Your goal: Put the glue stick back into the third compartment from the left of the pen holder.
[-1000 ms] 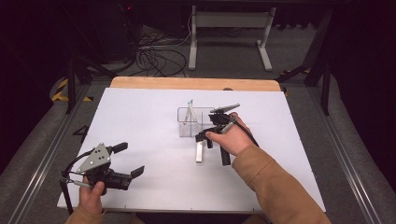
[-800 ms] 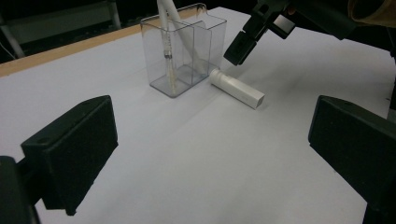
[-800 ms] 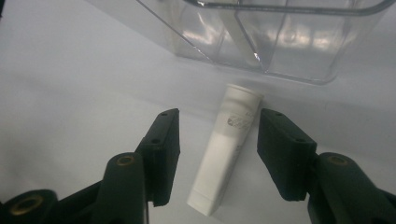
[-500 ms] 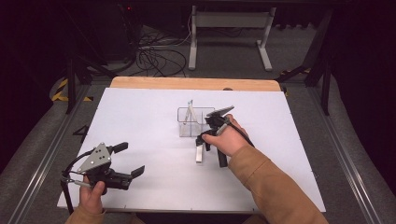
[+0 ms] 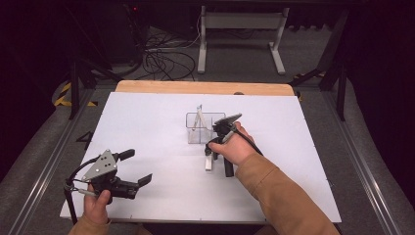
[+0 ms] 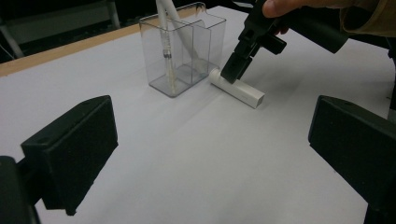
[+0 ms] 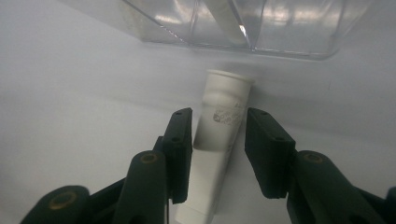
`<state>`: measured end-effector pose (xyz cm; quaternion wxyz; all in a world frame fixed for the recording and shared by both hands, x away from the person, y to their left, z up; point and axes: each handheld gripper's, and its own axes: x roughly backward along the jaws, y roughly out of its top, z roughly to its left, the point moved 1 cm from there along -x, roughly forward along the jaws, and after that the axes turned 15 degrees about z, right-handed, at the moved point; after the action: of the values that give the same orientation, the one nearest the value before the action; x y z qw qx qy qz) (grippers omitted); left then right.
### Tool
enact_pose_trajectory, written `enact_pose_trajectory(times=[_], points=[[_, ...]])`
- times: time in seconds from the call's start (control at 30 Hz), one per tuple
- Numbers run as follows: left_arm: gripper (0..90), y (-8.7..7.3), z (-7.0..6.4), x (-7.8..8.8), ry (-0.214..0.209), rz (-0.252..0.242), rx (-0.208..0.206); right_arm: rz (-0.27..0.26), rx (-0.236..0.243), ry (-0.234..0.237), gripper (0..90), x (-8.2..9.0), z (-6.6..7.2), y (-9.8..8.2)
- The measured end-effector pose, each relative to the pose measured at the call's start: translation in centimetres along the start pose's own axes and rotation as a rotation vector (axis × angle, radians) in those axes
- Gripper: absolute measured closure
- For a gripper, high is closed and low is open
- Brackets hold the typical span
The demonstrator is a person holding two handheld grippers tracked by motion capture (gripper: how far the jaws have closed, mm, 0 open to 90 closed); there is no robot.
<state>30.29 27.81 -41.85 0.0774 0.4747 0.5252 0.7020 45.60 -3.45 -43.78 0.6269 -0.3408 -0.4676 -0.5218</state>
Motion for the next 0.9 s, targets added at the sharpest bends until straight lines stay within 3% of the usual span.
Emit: enact_pose_trajectory(times=[0.53,0.9], points=[[2.2,0.0,0.0,0.0,0.003,0.001,-0.003,-0.005,-0.03,-0.025,62.3,-1.3,1.0,0.1],[2.2,0.0,-0.1,-0.1,0.0,0.001,0.002,-0.011,-0.056,-0.067,65.6,-1.6,1.6,0.1]])
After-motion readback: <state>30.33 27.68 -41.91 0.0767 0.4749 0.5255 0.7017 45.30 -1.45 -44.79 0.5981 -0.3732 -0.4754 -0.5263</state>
